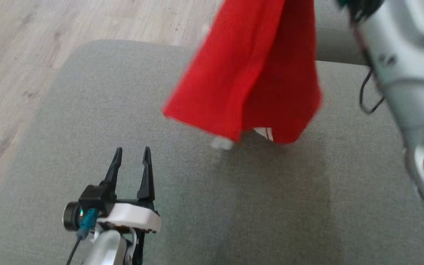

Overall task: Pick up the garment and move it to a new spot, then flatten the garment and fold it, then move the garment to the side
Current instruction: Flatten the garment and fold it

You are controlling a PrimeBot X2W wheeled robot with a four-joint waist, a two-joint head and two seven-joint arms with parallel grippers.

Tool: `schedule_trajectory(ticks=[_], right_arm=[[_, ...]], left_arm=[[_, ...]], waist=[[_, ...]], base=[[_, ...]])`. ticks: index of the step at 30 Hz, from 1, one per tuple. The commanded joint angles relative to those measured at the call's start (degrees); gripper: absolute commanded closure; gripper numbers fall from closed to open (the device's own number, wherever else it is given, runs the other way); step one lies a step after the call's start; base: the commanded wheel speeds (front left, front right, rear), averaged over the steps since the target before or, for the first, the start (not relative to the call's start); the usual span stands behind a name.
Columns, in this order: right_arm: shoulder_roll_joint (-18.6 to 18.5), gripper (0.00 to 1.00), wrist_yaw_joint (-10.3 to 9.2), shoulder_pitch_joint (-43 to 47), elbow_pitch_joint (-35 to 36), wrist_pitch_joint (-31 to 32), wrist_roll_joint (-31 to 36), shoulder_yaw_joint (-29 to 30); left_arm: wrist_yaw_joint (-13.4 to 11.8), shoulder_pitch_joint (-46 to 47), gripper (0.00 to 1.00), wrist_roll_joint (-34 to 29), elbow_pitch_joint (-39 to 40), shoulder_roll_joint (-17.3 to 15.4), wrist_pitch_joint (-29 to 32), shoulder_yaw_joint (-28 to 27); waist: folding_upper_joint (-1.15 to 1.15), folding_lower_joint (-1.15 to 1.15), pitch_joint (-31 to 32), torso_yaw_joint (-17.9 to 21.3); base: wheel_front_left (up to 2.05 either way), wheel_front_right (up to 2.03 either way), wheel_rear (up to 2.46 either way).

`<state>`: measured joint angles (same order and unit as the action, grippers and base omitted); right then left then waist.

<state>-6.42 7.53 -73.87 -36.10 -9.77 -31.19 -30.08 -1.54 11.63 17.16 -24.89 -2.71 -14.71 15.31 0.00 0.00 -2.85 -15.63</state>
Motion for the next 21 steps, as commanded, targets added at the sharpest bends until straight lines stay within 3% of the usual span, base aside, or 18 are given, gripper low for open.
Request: schedule_trajectory(ticks=[1,7,17,18,19,21], right_arm=[[1.21,1.00,-0.04,-2.88,0.31,-0.90,0.65,1.67],[-0.96,1.00,-0.04,-4.73,-9.20,-1.09,9.54,9.67],[-10.21,1.00,-0.04,9.22,-27.35,1.22,22.54,18.89],[-11.05,0.16,-0.04,9.96,-28.67,0.76,23.91,19.79],[-11.41,0.00,-0.04,10.54,-29.67,0.18,25.08,20.56],[-11.58,0.00,-0.04,11.18,-30.76,-1.12,27.48,21.68]], left_arm=[[-0.25,0.77,0.00,-0.27,1.79,-0.18,-0.29,-1.85],[-0.34,0.01,0.00,-1.09,2.36,-0.18,-0.29,-3.92],[0.08,2.09,0.00,-0.32,3.39,-0.17,-0.29,-2.50],[0.10,2.37,0.00,-0.26,3.41,-0.17,-0.29,-2.42],[0.10,2.63,0.00,-0.24,3.44,-0.17,-0.29,-2.43],[0.05,3.04,0.00,-0.28,3.42,-0.17,-0.29,-2.64]], waist=[[0.00,0.00,0.33,0.14],[0.00,0.00,0.52,1.73],[0.00,0.00,-4.00,2.67],[0.00,0.00,-4.41,2.72],[0.00,0.00,-4.74,2.80],[0.00,0.00,-5.18,3.16]], base=[[0.00,0.00,0.00],[0.00,0.00,0.00],[0.00,0.00,0.00],[0.00,0.00,0.00],[0.00,0.00,0.00],[0.00,0.00,0.00]])
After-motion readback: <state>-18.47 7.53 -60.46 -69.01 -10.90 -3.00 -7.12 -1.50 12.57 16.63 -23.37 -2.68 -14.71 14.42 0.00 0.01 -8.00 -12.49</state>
